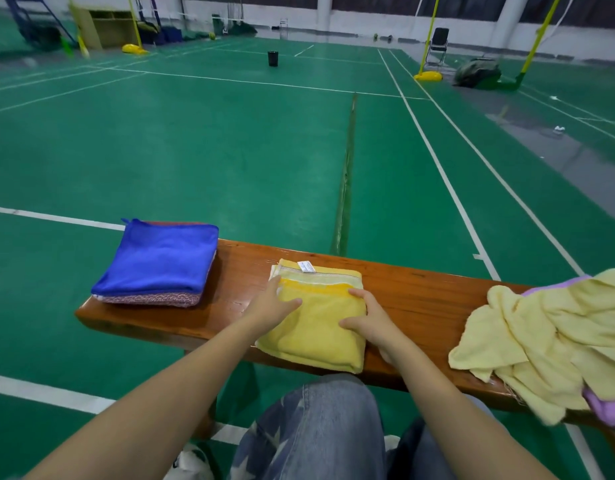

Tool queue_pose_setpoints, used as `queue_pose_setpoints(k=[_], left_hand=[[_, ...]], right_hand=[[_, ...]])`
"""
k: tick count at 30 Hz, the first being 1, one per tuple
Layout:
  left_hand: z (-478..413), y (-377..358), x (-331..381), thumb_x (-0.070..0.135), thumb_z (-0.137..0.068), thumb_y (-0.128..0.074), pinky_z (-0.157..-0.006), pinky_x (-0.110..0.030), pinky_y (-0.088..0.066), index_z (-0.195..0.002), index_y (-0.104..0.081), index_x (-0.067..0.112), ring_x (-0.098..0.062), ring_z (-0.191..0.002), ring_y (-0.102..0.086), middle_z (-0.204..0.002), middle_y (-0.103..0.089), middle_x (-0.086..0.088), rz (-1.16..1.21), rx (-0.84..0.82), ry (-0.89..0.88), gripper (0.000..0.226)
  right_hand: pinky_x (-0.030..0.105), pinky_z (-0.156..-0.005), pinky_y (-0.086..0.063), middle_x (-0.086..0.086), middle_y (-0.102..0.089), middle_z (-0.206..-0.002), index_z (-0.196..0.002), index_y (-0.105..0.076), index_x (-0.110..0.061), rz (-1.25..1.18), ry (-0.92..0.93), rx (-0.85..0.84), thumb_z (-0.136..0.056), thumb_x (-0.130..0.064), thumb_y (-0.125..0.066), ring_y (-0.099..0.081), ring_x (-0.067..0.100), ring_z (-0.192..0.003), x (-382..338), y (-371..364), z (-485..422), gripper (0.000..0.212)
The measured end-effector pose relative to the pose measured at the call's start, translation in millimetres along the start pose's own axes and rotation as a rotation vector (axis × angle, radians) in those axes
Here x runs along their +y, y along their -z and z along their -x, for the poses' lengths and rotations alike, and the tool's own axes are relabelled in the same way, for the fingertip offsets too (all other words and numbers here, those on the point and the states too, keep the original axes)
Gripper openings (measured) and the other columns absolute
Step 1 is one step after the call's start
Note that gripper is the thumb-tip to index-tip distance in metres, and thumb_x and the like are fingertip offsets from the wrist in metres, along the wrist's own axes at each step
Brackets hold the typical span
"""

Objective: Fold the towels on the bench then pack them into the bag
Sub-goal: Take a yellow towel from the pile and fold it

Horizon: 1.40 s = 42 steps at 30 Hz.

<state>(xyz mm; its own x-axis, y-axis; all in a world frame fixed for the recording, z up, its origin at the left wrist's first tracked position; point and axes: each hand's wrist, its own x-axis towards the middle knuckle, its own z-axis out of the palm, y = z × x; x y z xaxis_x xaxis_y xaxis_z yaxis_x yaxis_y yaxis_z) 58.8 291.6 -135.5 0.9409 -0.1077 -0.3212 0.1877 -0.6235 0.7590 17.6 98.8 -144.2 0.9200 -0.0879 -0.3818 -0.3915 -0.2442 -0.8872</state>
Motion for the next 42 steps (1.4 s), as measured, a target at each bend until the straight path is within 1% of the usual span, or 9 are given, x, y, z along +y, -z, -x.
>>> queue_pose_setpoints(k=[6, 10, 13, 18, 20, 28, 33, 38, 42], left_hand=[[12, -3, -3, 0.015, -0.087, -0.065, -0.106, -0.039, -0.032, -0.142, -0.034, 0.03, -0.026, -0.138, -0.027, -0.153, -0.026, -0.003, 0.267, 0.009, -0.094, 0.065], [15, 9, 3, 0.008, -0.085, -0.066, -0.104, -0.034, -0.032, -0.135, -0.046, 0.023, -0.022, -0.135, -0.031, -0.148, -0.034, -0.003, 0.304, 0.077, -0.168, 0.056], [14, 38, 9, 0.006, -0.084, -0.066, -0.1, -0.027, -0.033, -0.135, -0.049, 0.015, -0.021, -0.13, -0.038, -0.141, -0.043, -0.005, 0.327, 0.141, -0.222, 0.054], [14, 111, -2, 0.004, -0.082, -0.069, -0.089, -0.019, -0.04, -0.132, -0.052, 0.013, -0.014, -0.113, -0.047, -0.121, -0.05, -0.001, 0.382, 0.262, -0.276, 0.054], [14, 140, -12, 0.004, -0.081, -0.069, -0.087, -0.017, -0.039, -0.131, -0.053, 0.013, -0.01, -0.11, -0.046, -0.121, -0.051, 0.0, 0.395, 0.313, -0.277, 0.053], [5, 235, -73, 0.009, -0.083, -0.069, -0.089, -0.026, -0.039, -0.131, -0.054, 0.02, -0.014, -0.11, -0.044, -0.131, -0.046, -0.005, 0.331, 0.432, -0.184, 0.052], [-18, 249, -107, 0.01, -0.084, -0.067, -0.09, -0.026, -0.037, -0.133, -0.052, 0.02, -0.014, -0.111, -0.041, -0.136, -0.043, -0.006, 0.263, 0.411, -0.151, 0.052], [-51, 240, -144, 0.031, -0.09, -0.059, -0.11, -0.043, -0.03, -0.135, -0.047, 0.029, -0.024, -0.13, -0.034, -0.138, -0.035, -0.004, 0.006, 0.409, -0.1, 0.047], [-63, 230, -166, 0.045, -0.091, -0.051, -0.108, -0.047, -0.032, -0.139, -0.039, 0.038, -0.026, -0.129, -0.036, -0.139, -0.036, -0.005, -0.109, 0.387, -0.069, 0.05]], right_hand=[[0.035, -0.088, -0.049, 0.003, -0.042, -0.132, -0.126, -0.046, -0.031, -0.087, 0.056, 0.01, -0.086, -0.001, -0.06, -0.046, 0.023, -0.116, 3, 5, 7, 0.052], [0.035, -0.088, -0.049, 0.001, -0.045, -0.128, -0.121, -0.052, -0.028, -0.089, 0.153, 0.065, -0.086, -0.002, -0.06, -0.047, 0.023, -0.115, -15, 3, 7, 0.045], [0.039, -0.095, -0.048, 0.005, -0.047, -0.131, -0.119, -0.055, -0.028, -0.106, 0.242, 0.096, -0.083, -0.002, -0.064, -0.049, 0.024, -0.116, -41, -10, 2, 0.046], [0.024, -0.077, -0.05, 0.006, -0.05, -0.127, -0.123, -0.053, -0.024, -0.113, 0.364, 0.027, -0.084, -0.001, -0.063, -0.053, 0.02, -0.108, -95, -55, -11, 0.047], [0.026, -0.081, -0.049, 0.008, -0.048, -0.13, -0.126, -0.053, -0.021, -0.098, 0.404, 0.0, -0.083, 0.0, -0.063, -0.052, 0.022, -0.111, -114, -83, -19, 0.049], [0.022, -0.086, -0.041, 0.009, -0.043, -0.135, -0.13, -0.05, -0.019, -0.009, 0.492, -0.129, -0.083, -0.005, -0.066, -0.048, 0.018, -0.114, -158, -191, -58, 0.052], [0.036, -0.101, -0.042, 0.011, -0.043, -0.136, -0.131, -0.048, -0.021, 0.029, 0.463, -0.151, -0.081, -0.008, -0.069, -0.048, 0.023, -0.12, -146, -230, -84, 0.055], [0.021, -0.097, -0.032, 0.004, -0.034, -0.132, -0.14, -0.04, -0.02, 0.129, 0.416, -0.113, -0.085, -0.019, -0.067, -0.038, 0.018, -0.124, -125, -240, -100, 0.06], [0.018, -0.092, -0.03, -0.005, -0.029, -0.117, -0.142, -0.036, -0.022, 0.245, 0.433, -0.129, -0.086, -0.032, -0.066, -0.035, 0.008, -0.112, -108, -239, -107, 0.065]])
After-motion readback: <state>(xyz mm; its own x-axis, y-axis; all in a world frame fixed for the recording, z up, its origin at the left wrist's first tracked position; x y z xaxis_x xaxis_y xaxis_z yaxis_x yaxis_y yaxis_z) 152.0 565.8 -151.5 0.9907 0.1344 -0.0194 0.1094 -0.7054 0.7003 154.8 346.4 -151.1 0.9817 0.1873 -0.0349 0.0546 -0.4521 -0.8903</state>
